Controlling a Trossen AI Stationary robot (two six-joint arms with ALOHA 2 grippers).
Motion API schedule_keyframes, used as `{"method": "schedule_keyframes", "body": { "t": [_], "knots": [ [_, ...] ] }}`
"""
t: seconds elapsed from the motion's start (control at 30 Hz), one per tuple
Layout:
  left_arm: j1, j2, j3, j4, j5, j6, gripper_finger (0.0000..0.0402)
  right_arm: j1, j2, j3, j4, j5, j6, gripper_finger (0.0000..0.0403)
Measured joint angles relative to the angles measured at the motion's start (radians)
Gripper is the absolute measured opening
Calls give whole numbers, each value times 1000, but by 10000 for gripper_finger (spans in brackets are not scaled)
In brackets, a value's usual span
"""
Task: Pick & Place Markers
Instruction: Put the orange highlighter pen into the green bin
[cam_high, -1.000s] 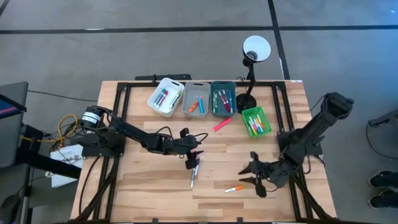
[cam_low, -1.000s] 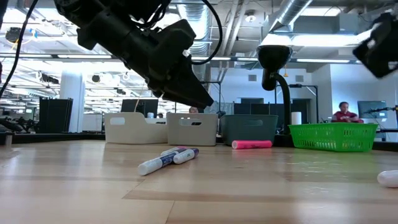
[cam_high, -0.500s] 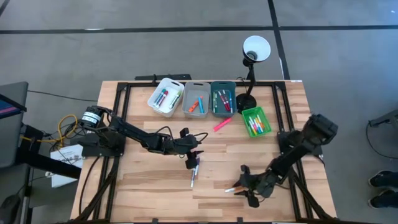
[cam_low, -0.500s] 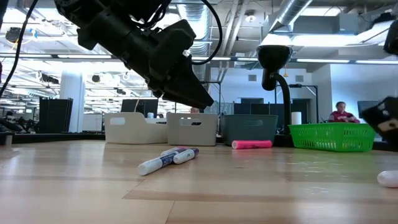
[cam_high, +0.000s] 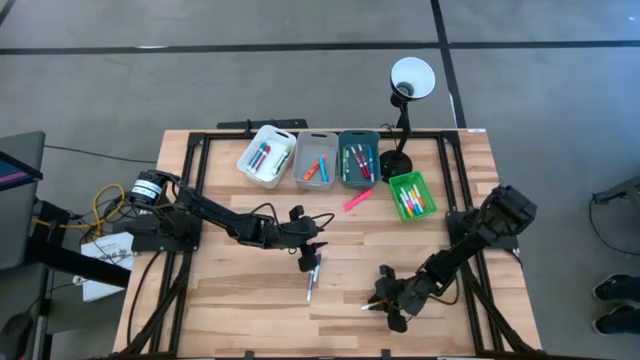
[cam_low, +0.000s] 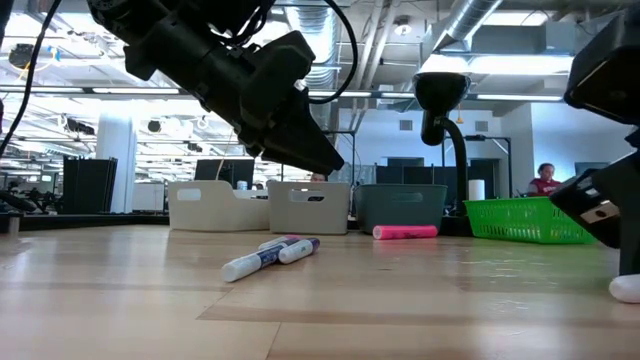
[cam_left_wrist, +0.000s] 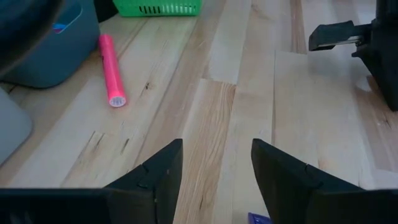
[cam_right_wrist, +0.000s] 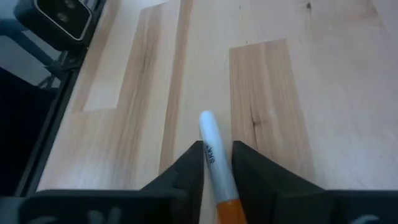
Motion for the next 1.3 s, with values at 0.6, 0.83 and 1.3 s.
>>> {"method": "schedule_keyframes", "body": {
  "t": [0.6, 0.83, 1.3],
  "knots": [
    [0, 0, 0, 0, 0, 4, 186, -140, -90, 113, -173, -11, -153, 54],
    [0, 0, 0, 0, 0, 4, 186, -234, -348, 138, -517, 37, -153, 33],
    [0, 0, 0, 0, 0, 4, 186, -436, -851, 59, -1319, 434, 138, 41]
  ]
}}
